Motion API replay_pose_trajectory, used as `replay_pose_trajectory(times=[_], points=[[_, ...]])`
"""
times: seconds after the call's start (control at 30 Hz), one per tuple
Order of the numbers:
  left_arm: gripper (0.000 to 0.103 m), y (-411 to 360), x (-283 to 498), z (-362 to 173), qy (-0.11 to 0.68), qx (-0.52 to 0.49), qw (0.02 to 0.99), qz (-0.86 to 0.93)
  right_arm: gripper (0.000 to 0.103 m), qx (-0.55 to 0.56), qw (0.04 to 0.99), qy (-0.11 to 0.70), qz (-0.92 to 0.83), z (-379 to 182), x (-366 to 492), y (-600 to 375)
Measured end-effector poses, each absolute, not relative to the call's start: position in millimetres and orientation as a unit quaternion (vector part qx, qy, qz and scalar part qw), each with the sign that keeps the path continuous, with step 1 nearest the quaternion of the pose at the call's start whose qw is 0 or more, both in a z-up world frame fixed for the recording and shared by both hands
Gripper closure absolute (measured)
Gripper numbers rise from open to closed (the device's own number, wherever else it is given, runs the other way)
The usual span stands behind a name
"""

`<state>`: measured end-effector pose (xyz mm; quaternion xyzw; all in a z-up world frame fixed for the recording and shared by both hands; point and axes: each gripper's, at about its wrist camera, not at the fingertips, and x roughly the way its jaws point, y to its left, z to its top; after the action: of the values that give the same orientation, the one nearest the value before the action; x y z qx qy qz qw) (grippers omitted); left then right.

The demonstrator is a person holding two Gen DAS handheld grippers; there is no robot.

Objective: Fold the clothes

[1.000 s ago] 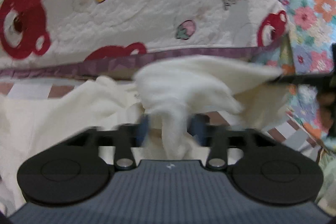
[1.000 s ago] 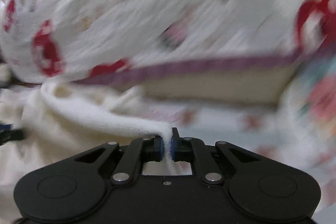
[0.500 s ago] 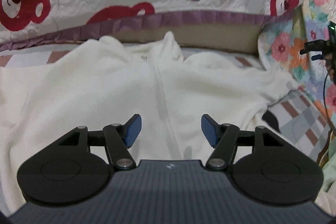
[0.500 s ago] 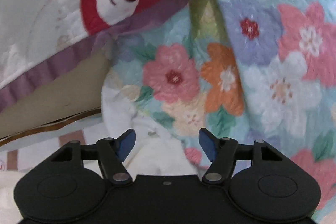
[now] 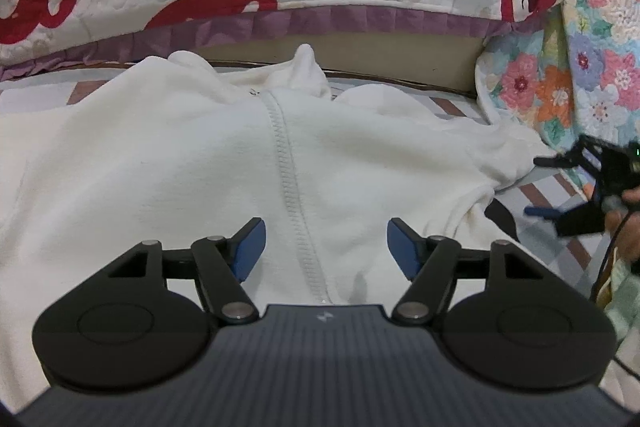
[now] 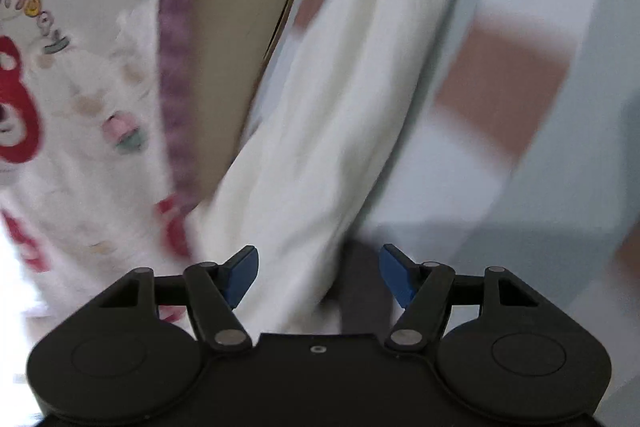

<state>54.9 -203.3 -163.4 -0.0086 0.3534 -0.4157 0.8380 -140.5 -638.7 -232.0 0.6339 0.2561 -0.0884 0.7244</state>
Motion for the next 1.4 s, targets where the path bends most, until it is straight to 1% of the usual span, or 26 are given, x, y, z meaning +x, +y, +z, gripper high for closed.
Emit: replay_pose_trajectory(times=[0.03,0.1,0.17,0.23,0.27,0.33,0.37,0.4,0.43,0.5,0.53,0.6,0.63,0.73,0.83,0.87,0.9,0.97,1.0,1.1,1.17,1.2,1.23,1.3,1.33,1.4], points=[[0.036,-203,56,-163,0.356,-0.013,0.836,-0.417,0.031,0.634,0.725,0.26,-0.067,-233,-139,-626],[0.036,-203,57,-163,0.361,-0.021,0.832,-0.42,0.031,0.578,0.76,0.296,-0.04,-224,-131,-597],[0.036,-204,59,-165,0.367,-0.022,0.83,-0.42,0.031,0.491,0.799,0.346,-0.015,-214,-123,-565],[0.036,-206,60,-170,0.378,-0.017,0.828,-0.413,0.035,0.414,0.819,0.398,0.021,-206,-114,-536],[0.036,-206,61,-172,0.384,-0.015,0.827,-0.41,0.034,0.374,0.826,0.42,0.037,-202,-110,-522],[0.036,-207,62,-174,0.393,-0.013,0.825,-0.406,0.034,0.301,0.85,0.43,0.05,-191,-103,-504],[0.036,-207,63,-174,0.398,-0.01,0.824,-0.404,0.034,0.284,0.854,0.433,0.051,-192,-102,-498],[0.036,-208,64,-174,0.403,-0.003,0.822,-0.402,0.029,0.271,0.856,0.437,0.052,-193,-100,-493],[0.036,-209,64,-174,0.41,0.004,0.819,-0.401,0.026,0.282,0.849,0.443,0.051,-200,-96,-496],[0.036,-209,66,-173,0.429,0.02,0.811,-0.397,0.027,0.306,0.835,0.455,0.036,-213,-89,-499],[0.036,-207,65,-172,0.434,0.026,0.808,-0.398,0.044,0.315,0.838,0.445,0.033,-211,-90,-500],[0.036,-203,63,-167,0.443,0.033,0.804,-0.395,0.085,0.33,0.843,0.424,0.027,-206,-92,-501],[0.036,-201,62,-164,0.446,0.037,0.804,-0.392,0.086,0.331,0.845,0.418,0.027,-197,-95,-497],[0.037,-193,53,-146,0.433,0.042,0.813,-0.388,0.086,0.307,0.871,0.381,0.036,-140,-123,-492],[0.037,-177,47,-130,0.394,0.018,0.838,-0.378,0.087,0.221,0.873,0.43,-0.065,-84,-168,-491],[0.037,-174,49,-130,0.396,0.014,0.839,-0.373,0.087,0.175,0.867,0.454,-0.107,-80,-180,-488],[0.037,-173,54,-133,0.406,0.013,0.837,-0.366,0.087,0.156,0.861,0.467,-0.129,-86,-190,-485],[0.037,-170,64,-142,0.429,0.013,0.835,-0.346,0.087,0.196,0.833,0.498,-0.143,-123,-198,-491],[0.037,-167,67,-145,0.436,0.014,0.835,-0.337,0.087,0.194,0.825,0.51,-0.148,-137,-194,-489],[0.037,-160,76,-153,0.455,0.018,0.835,-0.308,0.077,0.186,0.801,0.545,-0.163,-176,-183,-485],[0.037,-152,85,-153,0.457,0.012,0.842,-0.286,0.073,0.163,0.801,0.552,-0.166,-171,-178,-484],[0.037,-148,89,-153,0.456,0.008,0.846,-0.275,0.066,0.146,0.803,0.553,-0.167,-166,-173,-482],[0.037,-144,94,-152,0.455,0.004,0.851,-0.262,0.056,0.136,0.808,0.544,-0.18,-157,-175,-483],[0.037,-131,103,-150,0.448,-0.007,0.863,-0.234,0.05,0.117,0.818,0.525,-0.205,-141,-178,-484],[0.037,-122,107,-149,0.442,-0.019,0.87,-0.219,0.049,0.118,0.825,0.509,-0.215,-132,-180,-486],[0.037,-104,115,-148,0.428,-0.044,0.883,-0.188,0.044,0.236,0.855,0.414,-0.203,-116,-199,-503]])
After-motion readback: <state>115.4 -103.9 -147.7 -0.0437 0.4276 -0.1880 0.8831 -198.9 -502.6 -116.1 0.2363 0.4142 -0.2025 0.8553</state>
